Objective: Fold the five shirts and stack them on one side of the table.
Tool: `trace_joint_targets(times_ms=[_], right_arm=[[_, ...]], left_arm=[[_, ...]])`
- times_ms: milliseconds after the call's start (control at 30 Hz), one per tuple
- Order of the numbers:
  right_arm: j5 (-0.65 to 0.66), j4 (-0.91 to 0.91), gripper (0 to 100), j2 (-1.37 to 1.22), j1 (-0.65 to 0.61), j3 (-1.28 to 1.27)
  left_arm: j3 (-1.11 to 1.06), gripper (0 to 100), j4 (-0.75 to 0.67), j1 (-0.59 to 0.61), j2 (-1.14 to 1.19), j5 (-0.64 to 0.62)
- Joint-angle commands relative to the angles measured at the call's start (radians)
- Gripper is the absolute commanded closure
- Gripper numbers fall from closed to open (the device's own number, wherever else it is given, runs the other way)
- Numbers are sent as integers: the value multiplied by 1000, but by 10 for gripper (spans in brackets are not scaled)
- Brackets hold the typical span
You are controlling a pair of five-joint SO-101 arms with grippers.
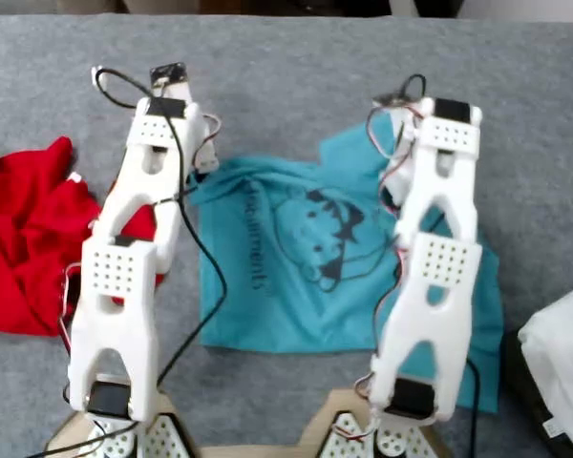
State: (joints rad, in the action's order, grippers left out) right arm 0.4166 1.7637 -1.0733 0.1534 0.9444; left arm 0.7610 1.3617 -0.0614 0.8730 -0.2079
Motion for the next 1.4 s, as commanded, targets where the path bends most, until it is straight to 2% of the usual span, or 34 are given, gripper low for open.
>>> trace_joint_targets(times_ms=[0, 133, 267, 533, 700, 900, 1067, 1367], right_arm=[[35, 21, 994, 134, 21, -236], [72, 3, 994, 251, 30, -326], [72, -51, 988, 338, 28, -225], [66, -60, 796, 363, 13, 206], [63, -190, 821, 294, -71, 251], [-21, -367, 818, 99, -145, 260], [-100, -446, 818, -4, -137, 260], [-152, -451, 818, -91, -94, 259]], left_arm=[[21, 981, -15, 11, -5, -6], [20, 981, -15, 11, -4, -6], [18, 981, -15, 11, -4, -6], [18, 981, -17, 11, -4, -6], [18, 981, -17, 11, -4, -8], [3, 981, -38, 11, -2, -9], [0, 981, -38, 11, -2, -9], [0, 981, -38, 11, -2, -9]])
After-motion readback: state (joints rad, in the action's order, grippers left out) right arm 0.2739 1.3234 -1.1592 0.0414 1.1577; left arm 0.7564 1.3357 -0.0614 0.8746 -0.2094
